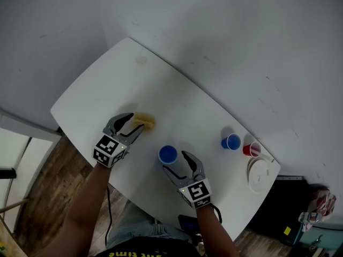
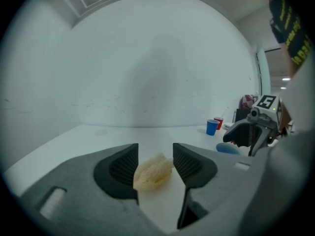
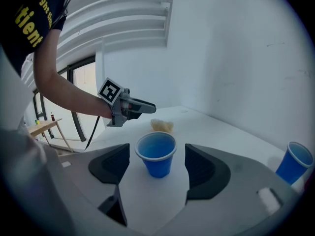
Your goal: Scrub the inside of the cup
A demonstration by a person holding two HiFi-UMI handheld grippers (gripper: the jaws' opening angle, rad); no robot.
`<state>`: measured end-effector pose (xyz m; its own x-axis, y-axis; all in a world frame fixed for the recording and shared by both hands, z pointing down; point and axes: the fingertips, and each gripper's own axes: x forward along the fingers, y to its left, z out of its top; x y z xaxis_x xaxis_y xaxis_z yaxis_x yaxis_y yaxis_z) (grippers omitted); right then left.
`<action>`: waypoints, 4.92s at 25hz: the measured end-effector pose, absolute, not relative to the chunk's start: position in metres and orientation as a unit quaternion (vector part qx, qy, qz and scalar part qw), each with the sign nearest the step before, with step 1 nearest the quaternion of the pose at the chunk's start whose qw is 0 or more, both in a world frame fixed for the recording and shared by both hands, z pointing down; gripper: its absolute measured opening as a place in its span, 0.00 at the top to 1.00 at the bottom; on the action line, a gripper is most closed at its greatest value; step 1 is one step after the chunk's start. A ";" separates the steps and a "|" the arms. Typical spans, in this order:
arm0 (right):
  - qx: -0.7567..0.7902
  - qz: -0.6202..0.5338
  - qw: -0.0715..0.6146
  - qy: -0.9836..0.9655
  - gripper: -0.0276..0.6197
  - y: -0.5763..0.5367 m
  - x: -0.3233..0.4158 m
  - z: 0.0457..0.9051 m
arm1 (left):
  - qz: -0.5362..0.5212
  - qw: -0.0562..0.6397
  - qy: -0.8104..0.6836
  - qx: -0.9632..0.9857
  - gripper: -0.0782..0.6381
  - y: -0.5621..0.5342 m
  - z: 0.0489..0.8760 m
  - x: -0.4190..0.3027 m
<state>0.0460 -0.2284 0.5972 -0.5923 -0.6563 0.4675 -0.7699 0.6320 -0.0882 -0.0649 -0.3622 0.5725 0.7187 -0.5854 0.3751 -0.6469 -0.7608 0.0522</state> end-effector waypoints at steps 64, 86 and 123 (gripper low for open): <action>0.390 0.144 0.258 -0.872 0.41 -0.243 0.026 0.651 | 0.390 0.107 -0.100 0.909 0.55 -0.369 0.652 -0.045; 0.409 0.127 0.293 -0.855 0.55 -0.248 0.033 0.651 | 0.351 0.130 -0.129 0.918 0.75 -0.357 0.644 -0.050; 0.417 0.098 0.258 -0.866 0.58 -0.230 0.036 0.607 | 0.298 0.131 -0.195 0.925 0.75 -0.304 0.590 -0.070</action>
